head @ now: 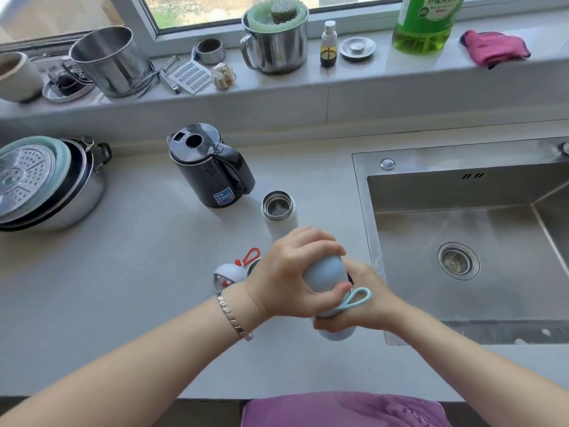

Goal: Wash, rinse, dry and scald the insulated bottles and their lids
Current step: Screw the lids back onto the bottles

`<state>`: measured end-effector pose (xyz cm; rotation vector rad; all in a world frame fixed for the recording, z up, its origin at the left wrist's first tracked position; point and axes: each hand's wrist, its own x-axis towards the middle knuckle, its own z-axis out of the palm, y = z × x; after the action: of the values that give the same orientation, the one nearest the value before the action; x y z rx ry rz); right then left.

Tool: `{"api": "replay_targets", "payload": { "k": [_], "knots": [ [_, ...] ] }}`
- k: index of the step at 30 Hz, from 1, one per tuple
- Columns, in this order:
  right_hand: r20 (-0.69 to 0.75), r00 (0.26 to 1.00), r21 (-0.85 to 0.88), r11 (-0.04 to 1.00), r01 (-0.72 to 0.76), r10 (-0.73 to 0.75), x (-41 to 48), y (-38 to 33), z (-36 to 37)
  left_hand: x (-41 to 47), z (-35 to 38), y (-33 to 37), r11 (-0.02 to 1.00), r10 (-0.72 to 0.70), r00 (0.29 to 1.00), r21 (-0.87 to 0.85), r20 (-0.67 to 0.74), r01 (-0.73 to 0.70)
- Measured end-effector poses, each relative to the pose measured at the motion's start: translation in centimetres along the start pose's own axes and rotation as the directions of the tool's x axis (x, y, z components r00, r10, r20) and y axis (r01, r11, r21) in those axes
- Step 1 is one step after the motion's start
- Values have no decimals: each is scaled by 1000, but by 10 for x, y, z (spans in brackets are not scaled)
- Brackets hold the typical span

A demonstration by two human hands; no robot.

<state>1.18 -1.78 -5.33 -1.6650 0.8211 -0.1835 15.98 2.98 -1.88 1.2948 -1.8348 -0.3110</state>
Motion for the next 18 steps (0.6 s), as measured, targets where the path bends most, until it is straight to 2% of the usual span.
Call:
{"api": "replay_targets", "payload": {
  "k": [3,5,7,9,11,13,15,18],
  "knots": [
    [88,996,-14,1000,12,-11,7,3,-3,-4,-4,-12,998,49,998,-30,33,-48],
    [71,997,-25,1000,5,-3,14,7,-6,-5,-5,-18,999,35,995,-13,93,-34],
    [5,1000,2,1000,10,-10,22,11,-4,-9,-6,-23,995,-95,981,27,170,91],
    [-153,988,-16,1000,24,-26,33,22,1,-17,-10,-27,954,-298,946,22,131,298],
    [-309,951,25,1000,12,-4,45,32,5,-32,-20,-33,867,-498,866,-31,-48,497],
    [-404,914,126,992,15,37,54,39,9,-50,-31,-42,787,-605,773,5,-191,617],
    [-428,902,188,982,32,53,62,49,11,-71,-39,-54,706,-676,709,98,-201,702],
    [-423,905,213,976,48,48,68,62,16,-101,-41,-73,536,-806,580,271,-118,799]
  ]
}}
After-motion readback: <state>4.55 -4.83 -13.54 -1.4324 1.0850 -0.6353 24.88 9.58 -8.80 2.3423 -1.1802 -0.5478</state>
